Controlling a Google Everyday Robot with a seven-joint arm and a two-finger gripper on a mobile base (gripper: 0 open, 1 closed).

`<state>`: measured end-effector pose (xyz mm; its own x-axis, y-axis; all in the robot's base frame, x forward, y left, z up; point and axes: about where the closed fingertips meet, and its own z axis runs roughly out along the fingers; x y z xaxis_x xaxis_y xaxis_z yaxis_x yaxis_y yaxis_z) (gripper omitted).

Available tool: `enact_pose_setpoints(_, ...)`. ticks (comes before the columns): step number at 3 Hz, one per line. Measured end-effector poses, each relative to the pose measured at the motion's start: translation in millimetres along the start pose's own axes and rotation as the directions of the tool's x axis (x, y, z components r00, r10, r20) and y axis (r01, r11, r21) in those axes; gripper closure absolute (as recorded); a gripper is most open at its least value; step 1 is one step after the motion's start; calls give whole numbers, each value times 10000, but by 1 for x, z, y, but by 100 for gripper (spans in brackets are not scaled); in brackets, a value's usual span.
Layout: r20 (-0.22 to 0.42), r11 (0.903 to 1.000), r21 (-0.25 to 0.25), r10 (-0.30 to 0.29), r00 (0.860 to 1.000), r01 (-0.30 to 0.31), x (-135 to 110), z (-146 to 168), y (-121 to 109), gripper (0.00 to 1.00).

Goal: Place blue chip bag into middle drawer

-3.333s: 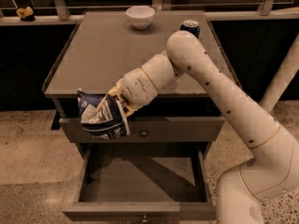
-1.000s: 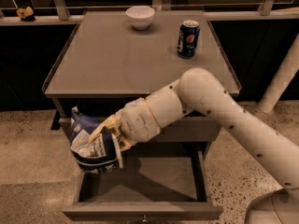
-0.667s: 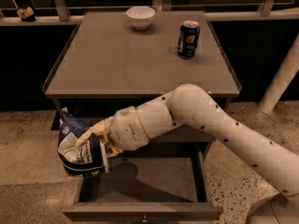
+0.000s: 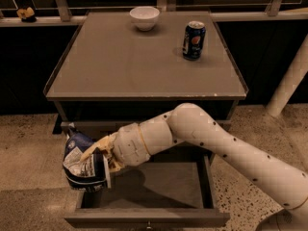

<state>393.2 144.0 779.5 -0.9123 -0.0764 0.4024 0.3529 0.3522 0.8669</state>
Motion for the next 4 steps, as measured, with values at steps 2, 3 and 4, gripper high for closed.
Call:
enact_pose_setpoints(2,-180,9956,-201,906,9957,-910,-16,25,-43,100)
enact_pose_setpoints(3,252,9961,-319,826,9963,-818,-23,17,-48,100)
enact_pose_setpoints(4,1216,9951,-749,739,9898,-651,-21,-15,-57,100)
